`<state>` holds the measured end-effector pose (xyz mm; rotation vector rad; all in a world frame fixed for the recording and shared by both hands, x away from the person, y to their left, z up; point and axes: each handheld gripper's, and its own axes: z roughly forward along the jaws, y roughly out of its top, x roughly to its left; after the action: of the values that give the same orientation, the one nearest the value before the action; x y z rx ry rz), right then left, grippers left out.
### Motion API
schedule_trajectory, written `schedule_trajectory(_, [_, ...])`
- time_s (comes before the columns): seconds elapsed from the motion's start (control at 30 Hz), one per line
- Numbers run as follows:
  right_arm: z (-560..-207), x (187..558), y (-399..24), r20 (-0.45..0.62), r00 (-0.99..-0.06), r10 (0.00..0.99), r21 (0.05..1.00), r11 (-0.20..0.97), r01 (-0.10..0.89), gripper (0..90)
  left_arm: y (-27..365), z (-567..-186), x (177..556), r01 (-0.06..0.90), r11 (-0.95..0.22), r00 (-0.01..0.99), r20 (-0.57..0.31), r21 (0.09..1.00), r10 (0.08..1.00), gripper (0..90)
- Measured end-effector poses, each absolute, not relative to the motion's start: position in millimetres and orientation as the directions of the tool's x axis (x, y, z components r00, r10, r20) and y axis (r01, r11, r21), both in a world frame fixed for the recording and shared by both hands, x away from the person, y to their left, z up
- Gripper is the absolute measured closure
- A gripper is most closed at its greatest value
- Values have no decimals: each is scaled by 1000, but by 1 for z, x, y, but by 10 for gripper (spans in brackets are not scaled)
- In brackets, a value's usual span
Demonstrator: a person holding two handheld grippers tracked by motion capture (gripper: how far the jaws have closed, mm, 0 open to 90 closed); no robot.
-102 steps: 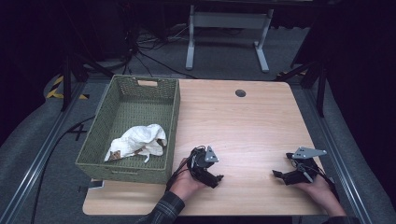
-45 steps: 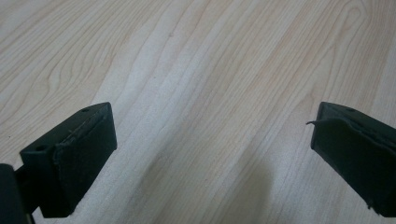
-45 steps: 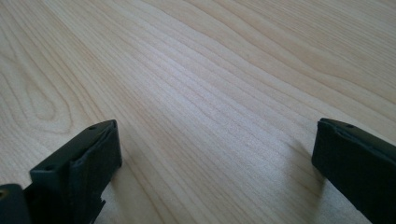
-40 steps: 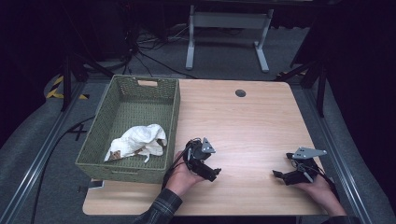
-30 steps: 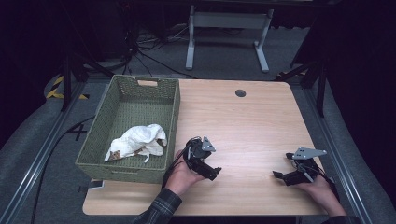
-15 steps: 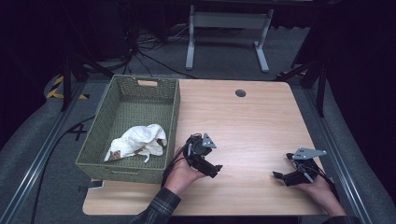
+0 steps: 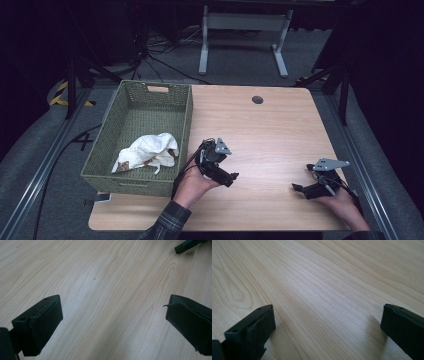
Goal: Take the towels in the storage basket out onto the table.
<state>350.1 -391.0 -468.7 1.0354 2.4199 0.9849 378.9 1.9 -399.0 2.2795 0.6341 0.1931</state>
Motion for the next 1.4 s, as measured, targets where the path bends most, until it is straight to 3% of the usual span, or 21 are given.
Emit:
schedule_trajectory(0.43, [-469, 350, -391, -29, -681, 731, 707, 497, 503, 0, 7, -381, 387, 381, -560, 870, -80, 735, 486, 13])
schedule_trajectory(1.4, [-469, 350, -391, -28, -682, 731, 707, 496, 504, 0, 34, -350, 410, 339, -583, 888, -47, 738, 458, 21])
